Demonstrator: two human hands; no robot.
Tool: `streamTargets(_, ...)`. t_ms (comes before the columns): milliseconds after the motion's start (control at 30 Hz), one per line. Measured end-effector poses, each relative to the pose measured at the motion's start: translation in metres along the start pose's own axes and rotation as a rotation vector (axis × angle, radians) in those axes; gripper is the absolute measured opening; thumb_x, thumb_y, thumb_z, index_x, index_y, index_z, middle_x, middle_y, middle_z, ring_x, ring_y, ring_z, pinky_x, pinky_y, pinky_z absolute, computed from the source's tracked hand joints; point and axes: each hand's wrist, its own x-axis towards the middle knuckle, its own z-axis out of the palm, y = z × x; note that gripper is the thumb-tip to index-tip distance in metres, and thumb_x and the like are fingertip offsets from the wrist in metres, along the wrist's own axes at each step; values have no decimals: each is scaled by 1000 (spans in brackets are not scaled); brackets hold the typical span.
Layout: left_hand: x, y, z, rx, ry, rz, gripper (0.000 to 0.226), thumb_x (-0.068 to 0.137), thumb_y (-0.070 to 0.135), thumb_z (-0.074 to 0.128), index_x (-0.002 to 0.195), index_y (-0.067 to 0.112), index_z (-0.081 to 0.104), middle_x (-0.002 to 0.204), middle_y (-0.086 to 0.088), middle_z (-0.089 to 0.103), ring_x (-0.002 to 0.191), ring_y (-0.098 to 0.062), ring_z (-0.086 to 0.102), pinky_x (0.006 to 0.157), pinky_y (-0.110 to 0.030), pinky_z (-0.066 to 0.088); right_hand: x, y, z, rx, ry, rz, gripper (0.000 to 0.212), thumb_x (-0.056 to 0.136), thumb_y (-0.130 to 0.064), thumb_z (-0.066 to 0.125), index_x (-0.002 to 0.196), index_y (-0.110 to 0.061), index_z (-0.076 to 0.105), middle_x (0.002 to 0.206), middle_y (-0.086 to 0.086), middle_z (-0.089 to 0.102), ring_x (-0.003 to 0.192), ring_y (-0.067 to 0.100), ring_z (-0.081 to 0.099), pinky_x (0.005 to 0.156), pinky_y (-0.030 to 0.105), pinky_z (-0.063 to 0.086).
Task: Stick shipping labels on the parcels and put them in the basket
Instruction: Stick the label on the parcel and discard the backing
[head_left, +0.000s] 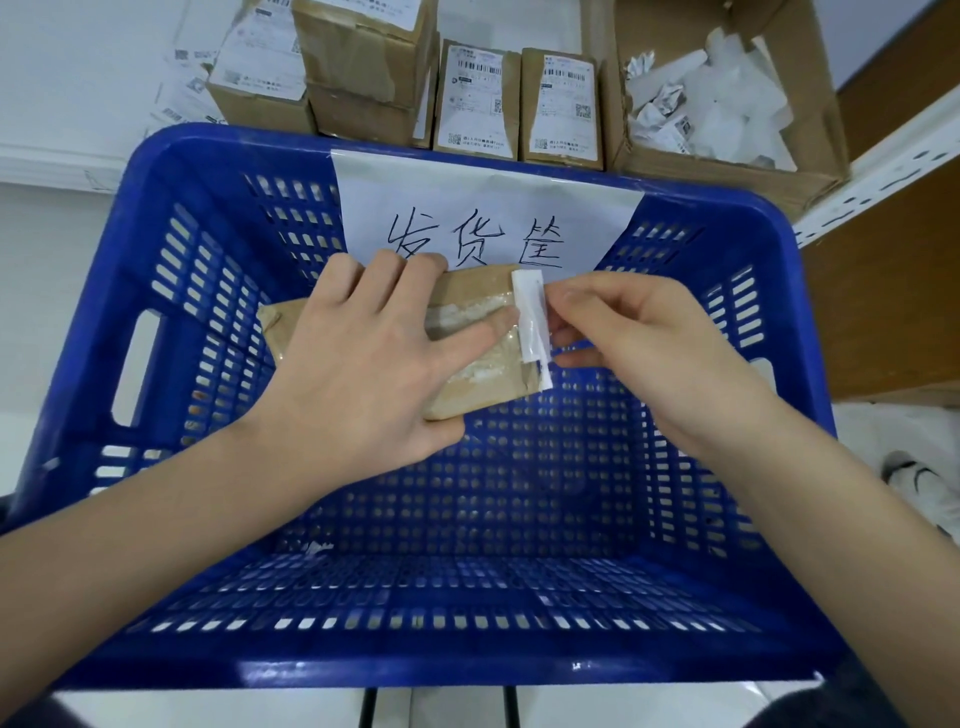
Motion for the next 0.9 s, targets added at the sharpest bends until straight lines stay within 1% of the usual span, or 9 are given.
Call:
streamTargets(133,0,1,-3,-7,2,3,66,69,55,46,130,28,44,113,-24,55,90,-37,52,73,-43,27,1,4,4,-131,46,-82,10,91,-18,61,83,-14,64,79,1,66,78,16,62,84,40,53)
streamTargets(233,0,3,-3,-11,23,18,68,66,51,56,129,27,46,114,-24,56,90,-37,54,72,-43,26,3,6,4,-155,59,-81,12,92,-18,60,84,-9,60,86,11,67,86,27,64,84,47,52)
streamTargets(333,0,4,-1,14,45,26,70,63,47,66,125,20,47,114,-25,56,89,-36,53,72,-43,26,4,9,4,-200,107,-107,16,93,-15,59,78,-16,54,82,11,65,83,29,63,81,48,53)
streamTargets(400,0,5,0,9,53,25,66,66,48,62,122,16,47,113,-25,57,88,-36,53,71,-42,27,3,11,7,-265,140,-152,22,93,-14,58,75,-21,49,77,9,62,77,28,62,76,49,52)
streamTargets(467,0,5,0,-4,48,20,63,68,49,55,120,15,46,113,-24,57,88,-35,53,71,-42,27,1,12,10,-334,159,-203,24,95,-13,55,76,-23,44,68,4,58,67,21,57,70,45,49)
streamTargets(567,0,4,0,-14,52,3,62,69,49,48,120,15,46,112,-23,56,87,-34,52,72,-42,27,-1,13,14,-387,153,-264,16,96,-17,51,83,-17,44,57,-5,49,56,13,46,61,36,42)
streamTargets(700,2,-2,-3,-5,86,-27,62,68,47,54,120,16,47,113,-23,56,89,-35,51,73,-43,27,-2,7,12,-317,99,-227,9,93,-24,58,88,-17,55,62,-7,60,59,8,54,62,26,45)
streamTargets(800,4,-6,-4,-15,99,-67,65,66,48,61,120,15,48,113,-22,55,91,-36,52,74,-43,29,-2,2,8,-182,97,-237,11,88,-16,66,80,-21,60,65,-13,61,64,3,57,64,21,49)
streamTargets(900,4,-7,-2,-9,94,-78,64,67,48,61,120,15,47,113,-23,55,91,-37,53,75,-43,29,-3,1,8,-157,15,-186,11,85,-11,68,79,-19,63,73,-8,63,68,5,59,66,16,49)
